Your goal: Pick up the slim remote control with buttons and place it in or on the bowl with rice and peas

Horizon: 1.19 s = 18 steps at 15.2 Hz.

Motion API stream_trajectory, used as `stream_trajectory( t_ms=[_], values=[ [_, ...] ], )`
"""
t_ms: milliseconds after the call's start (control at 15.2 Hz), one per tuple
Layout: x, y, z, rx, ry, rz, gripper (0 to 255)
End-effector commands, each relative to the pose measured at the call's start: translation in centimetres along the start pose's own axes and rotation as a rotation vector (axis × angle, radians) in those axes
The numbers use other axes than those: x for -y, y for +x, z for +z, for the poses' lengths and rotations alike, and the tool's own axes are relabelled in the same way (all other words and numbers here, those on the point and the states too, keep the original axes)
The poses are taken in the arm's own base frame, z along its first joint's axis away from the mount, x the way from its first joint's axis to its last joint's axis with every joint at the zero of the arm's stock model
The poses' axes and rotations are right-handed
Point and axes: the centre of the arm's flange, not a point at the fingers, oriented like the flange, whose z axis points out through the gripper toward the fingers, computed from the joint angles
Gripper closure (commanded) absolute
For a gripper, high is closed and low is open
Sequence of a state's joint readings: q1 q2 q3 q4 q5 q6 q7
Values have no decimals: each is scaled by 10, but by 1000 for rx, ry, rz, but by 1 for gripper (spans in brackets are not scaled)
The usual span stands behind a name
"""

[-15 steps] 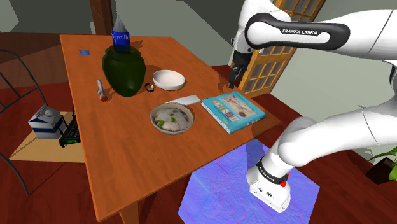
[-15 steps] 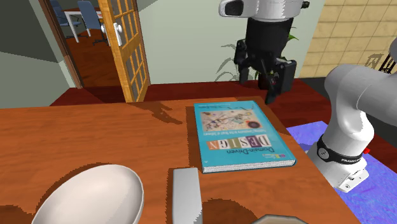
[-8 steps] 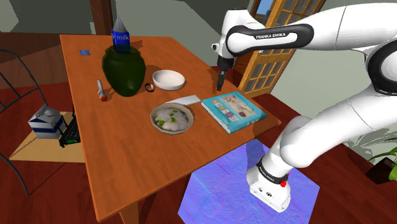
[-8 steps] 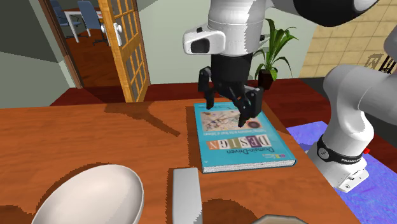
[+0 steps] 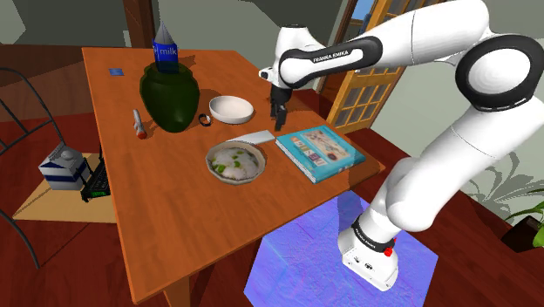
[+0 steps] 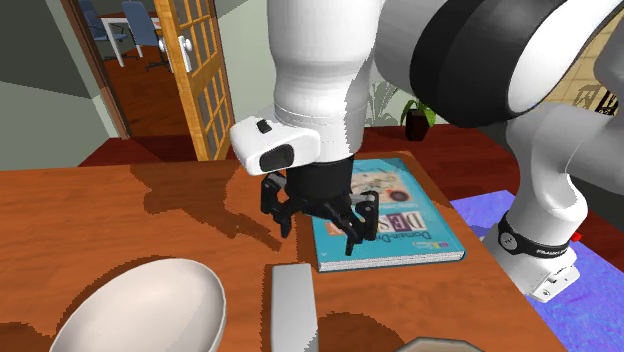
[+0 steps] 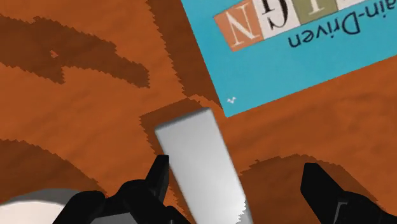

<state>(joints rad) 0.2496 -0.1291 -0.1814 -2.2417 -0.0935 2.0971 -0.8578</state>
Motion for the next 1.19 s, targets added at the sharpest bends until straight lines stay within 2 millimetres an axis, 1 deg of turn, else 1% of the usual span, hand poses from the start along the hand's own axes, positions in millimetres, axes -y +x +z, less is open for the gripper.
stream_trajectory(
  t_ms=[0,198,396,858,924,1122],
  values=[
    [-9,18,15,-14,0,-112,0],
    [-9,51,33,-34,1,-271,0],
    [-5,81,49,-53,2,-420,0],
    [-5,83,86,-53,2,-420,0],
    [-4,83,89,-53,2,-420,0],
    [-5,83,89,-53,2,-420,0]
  ],
)
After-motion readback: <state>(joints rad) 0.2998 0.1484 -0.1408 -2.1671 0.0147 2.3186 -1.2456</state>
